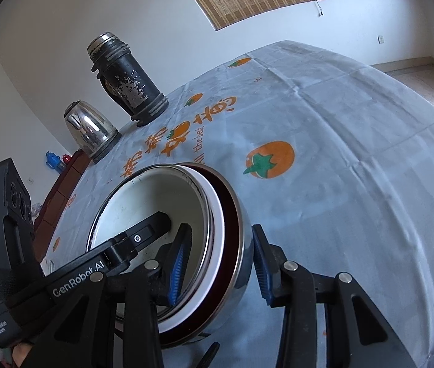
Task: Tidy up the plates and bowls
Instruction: 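Lift the nested bowl stack and carry it toward the red-flower plates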
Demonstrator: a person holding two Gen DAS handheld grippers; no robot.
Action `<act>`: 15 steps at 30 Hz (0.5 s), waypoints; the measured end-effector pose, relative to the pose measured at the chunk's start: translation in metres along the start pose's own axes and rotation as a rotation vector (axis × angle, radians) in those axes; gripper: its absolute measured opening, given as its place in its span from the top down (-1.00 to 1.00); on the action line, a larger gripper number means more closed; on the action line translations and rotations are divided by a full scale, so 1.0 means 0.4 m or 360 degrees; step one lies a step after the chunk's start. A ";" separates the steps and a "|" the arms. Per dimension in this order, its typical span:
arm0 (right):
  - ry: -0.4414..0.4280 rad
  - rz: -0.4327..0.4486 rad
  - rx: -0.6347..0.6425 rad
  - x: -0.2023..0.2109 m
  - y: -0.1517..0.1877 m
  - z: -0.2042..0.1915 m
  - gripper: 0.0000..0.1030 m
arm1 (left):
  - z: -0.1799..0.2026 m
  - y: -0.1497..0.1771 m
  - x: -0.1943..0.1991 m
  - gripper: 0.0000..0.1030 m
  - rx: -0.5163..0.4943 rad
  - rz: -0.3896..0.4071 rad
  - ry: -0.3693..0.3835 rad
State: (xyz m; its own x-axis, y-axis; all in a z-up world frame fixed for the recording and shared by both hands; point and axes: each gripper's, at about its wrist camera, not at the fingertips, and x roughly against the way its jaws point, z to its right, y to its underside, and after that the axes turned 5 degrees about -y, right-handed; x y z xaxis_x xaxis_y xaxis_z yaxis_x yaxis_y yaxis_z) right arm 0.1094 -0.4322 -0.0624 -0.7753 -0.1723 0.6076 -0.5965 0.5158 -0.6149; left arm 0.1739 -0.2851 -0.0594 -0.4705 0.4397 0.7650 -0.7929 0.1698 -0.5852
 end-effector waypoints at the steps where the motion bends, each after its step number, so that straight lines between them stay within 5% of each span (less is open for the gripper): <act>1: 0.0006 -0.0001 -0.0004 0.006 0.008 -0.002 0.19 | -0.001 0.004 0.004 0.41 0.0000 -0.0005 0.0002; 15: 0.0029 -0.0049 -0.0038 0.090 0.135 -0.058 0.22 | -0.037 0.125 0.107 0.41 -0.0007 -0.0023 -0.0014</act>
State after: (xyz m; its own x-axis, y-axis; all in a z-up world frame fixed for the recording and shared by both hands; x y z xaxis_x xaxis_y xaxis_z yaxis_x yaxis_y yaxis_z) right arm 0.0540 -0.3912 -0.0620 -0.7524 -0.1730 0.6355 -0.6150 0.5302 -0.5837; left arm 0.1198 -0.2446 -0.0601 -0.4624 0.4291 0.7759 -0.7980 0.1799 -0.5751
